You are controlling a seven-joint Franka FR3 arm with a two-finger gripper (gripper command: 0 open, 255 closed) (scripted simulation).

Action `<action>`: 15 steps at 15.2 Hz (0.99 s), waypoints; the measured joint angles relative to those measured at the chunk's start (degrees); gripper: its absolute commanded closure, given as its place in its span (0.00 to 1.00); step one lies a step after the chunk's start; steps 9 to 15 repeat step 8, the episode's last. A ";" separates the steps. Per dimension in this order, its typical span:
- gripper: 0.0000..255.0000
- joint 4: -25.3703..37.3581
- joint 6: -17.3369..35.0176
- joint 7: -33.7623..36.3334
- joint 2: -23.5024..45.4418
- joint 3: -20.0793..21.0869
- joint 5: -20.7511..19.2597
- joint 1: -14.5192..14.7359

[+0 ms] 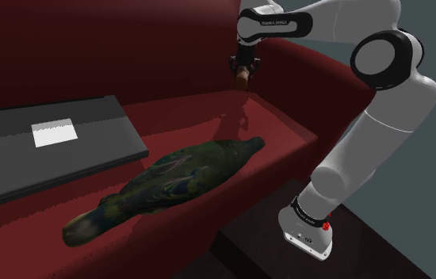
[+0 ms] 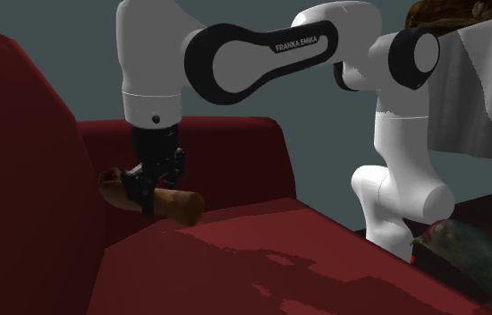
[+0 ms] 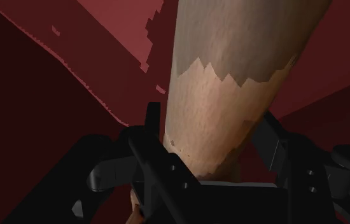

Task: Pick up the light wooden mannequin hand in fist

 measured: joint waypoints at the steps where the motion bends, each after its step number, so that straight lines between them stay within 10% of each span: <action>1: 1.00 0.65 -0.87 -0.20 -0.22 0.03 0.08 0.02; 15: 1.00 5.32 -5.50 -1.28 -0.34 0.22 0.39 0.12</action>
